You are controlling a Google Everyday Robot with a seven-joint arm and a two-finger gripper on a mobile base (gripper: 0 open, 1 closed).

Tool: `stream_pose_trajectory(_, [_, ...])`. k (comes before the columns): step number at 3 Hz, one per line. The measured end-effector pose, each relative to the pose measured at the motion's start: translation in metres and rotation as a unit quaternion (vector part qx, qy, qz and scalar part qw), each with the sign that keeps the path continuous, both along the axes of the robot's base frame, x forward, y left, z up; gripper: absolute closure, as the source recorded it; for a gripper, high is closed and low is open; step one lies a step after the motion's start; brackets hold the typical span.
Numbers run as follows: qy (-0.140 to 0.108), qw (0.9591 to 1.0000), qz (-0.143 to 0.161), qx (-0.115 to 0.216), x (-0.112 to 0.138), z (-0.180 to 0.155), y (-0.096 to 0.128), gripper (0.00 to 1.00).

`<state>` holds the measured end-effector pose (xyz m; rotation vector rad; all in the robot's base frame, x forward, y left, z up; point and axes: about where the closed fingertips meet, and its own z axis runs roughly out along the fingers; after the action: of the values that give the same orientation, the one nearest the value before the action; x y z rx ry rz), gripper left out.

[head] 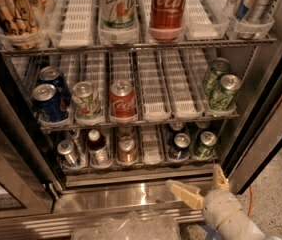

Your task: Pick green can from bottom shelf of fridge

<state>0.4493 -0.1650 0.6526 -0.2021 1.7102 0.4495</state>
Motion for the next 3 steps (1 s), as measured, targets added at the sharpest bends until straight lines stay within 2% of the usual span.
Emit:
stream_pose_trajectory(1, [-0.022,0.9996,-0.014,-0.013,0.006,0.015,-0.002,0.0])
stream_pose_trajectory(2, [-0.022,0.9996,-0.014,-0.013,0.006,0.015,-0.002,0.0])
stream_pose_trajectory(3, [-0.015,0.9991,-0.032,-0.025,0.04,-0.003,0.015,0.0])
